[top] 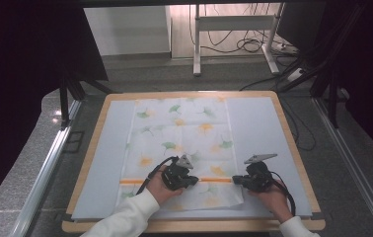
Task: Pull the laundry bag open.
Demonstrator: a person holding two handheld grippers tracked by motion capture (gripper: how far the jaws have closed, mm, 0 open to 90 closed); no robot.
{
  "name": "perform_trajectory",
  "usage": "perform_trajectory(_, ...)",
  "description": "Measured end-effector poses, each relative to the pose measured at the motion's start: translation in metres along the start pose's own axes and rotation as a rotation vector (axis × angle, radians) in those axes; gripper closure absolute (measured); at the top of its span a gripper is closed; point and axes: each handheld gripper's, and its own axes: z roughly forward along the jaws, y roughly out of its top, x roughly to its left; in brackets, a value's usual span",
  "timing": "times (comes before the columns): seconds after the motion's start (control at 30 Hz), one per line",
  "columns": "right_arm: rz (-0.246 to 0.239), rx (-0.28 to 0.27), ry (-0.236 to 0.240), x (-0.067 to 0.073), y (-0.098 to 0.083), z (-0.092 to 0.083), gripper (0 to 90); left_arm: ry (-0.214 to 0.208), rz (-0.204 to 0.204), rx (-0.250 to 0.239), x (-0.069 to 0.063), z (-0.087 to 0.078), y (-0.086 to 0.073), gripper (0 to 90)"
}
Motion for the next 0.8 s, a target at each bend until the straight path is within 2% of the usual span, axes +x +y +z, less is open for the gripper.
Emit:
perform_trajectory(0.4,0.000,-0.002,0.003,0.000,0.000,0.000,90.0,0.013,-0.007,0.006,0.004,-0.007,-0.007,90.0)
perform_trajectory(0.8,-0.004,-0.004,0.002,0.000,-0.001,0.000,90.0,0.023,-0.031,-0.001,0.009,-0.017,-0.018,90.0)
